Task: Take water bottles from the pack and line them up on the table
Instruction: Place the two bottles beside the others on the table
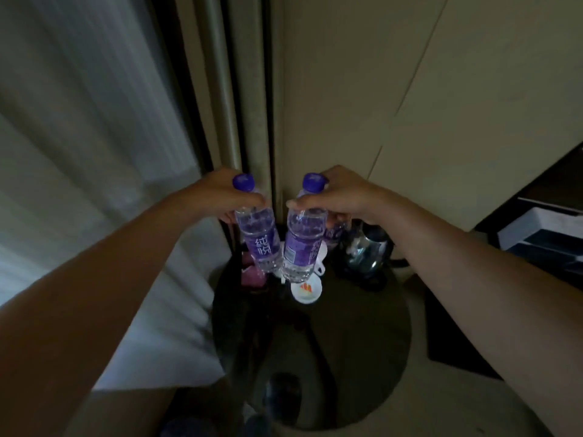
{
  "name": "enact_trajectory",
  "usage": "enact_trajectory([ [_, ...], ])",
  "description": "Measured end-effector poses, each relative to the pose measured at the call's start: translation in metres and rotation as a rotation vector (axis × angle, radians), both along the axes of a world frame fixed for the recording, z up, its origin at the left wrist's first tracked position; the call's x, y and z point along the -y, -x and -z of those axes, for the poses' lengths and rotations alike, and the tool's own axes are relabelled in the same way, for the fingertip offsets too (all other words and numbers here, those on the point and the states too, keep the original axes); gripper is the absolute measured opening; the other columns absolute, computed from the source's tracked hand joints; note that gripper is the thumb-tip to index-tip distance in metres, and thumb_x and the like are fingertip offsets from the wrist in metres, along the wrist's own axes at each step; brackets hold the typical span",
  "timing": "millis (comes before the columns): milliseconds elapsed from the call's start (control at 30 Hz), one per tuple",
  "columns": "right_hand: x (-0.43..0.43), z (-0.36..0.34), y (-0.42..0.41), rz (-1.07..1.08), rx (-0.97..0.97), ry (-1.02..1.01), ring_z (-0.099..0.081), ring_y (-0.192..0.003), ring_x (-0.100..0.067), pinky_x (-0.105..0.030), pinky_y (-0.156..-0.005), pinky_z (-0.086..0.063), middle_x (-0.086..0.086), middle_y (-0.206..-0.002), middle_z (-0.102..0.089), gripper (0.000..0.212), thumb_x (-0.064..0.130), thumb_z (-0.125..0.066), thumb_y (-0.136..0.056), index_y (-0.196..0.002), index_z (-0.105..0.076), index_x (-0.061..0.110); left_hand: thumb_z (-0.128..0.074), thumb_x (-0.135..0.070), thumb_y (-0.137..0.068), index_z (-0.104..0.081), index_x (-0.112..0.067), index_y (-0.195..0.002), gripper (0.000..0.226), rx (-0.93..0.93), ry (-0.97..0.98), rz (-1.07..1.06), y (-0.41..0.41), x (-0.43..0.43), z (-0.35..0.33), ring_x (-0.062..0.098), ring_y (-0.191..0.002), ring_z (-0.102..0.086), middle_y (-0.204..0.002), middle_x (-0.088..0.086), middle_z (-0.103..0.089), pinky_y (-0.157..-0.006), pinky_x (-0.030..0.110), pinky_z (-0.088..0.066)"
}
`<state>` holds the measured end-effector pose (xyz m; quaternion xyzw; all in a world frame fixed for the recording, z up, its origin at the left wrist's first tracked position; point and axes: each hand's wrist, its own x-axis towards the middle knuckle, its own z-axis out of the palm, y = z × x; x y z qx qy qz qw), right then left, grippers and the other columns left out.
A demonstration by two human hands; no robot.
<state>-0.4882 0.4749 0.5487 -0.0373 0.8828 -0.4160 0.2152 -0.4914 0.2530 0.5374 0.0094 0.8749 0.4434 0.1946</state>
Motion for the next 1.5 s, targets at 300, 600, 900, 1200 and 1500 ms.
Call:
enact_trajectory([
  [300,0.042,0.027,0.129,0.263,-0.225,-0.164,-0.051,-0.047,-0.01,-0.019,-0.038,-0.036,0.002,-0.049,-0.051,0.044,0.05,-0.077,-0.06,-0.051,-0.05,0.016,-0.083,-0.029,-0.061,-0.073,-0.014,-0.081,0.027,-0.197,0.023,-0.027,0.127,0.02,0.048,0.022,-0.078,-0.068,-0.078,0.008,-0.073,-0.078,0.043,-0.056],
  [600,0.055,0.125,0.175,0.206,-0.221,-0.38,-0.05,-0.063,-0.024,-0.025,-0.051,-0.031,-0.006,-0.064,-0.046,0.049,0.049,-0.076,-0.065,-0.064,-0.045,0.011,-0.081,-0.032,-0.064,-0.074,-0.01,-0.079,0.028,-0.11,0.16,0.129,0.174,0.005,0.139,0.028,-0.083,-0.068,-0.079,0.015,-0.074,-0.077,0.042,-0.052],
  [900,0.047,0.17,0.173,0.131,-0.111,-0.447,-0.037,-0.047,-0.013,-0.022,-0.041,-0.022,0.0,-0.056,-0.035,0.051,0.038,-0.076,-0.069,-0.054,-0.033,0.016,-0.082,-0.031,-0.062,-0.07,-0.019,-0.073,0.02,-0.063,0.145,0.197,0.174,-0.01,0.179,0.013,-0.071,-0.066,-0.067,-0.003,-0.07,-0.056,0.019,-0.041],
  [1200,0.049,0.175,0.164,0.0,-0.1,-0.473,-0.047,-0.059,-0.021,-0.023,-0.045,-0.027,0.001,-0.058,-0.042,0.043,0.04,-0.071,-0.075,-0.057,-0.039,0.019,-0.087,-0.031,-0.058,-0.067,-0.019,-0.084,0.035,-0.013,0.095,0.237,0.176,-0.006,0.192,0.017,-0.082,-0.067,-0.081,0.001,-0.072,-0.072,0.029,-0.051],
  [1500,0.053,0.166,0.154,-0.264,0.007,-0.557,-0.052,-0.116,-0.034,-0.034,-0.083,-0.045,-0.017,-0.128,-0.053,0.055,0.023,-0.07,-0.08,-0.128,-0.048,0.008,-0.084,-0.004,-0.06,-0.064,-0.015,-0.094,0.041,0.058,-0.027,0.19,0.166,0.002,0.197,0.032,-0.096,-0.066,-0.097,0.016,-0.071,-0.088,0.054,-0.052],
])
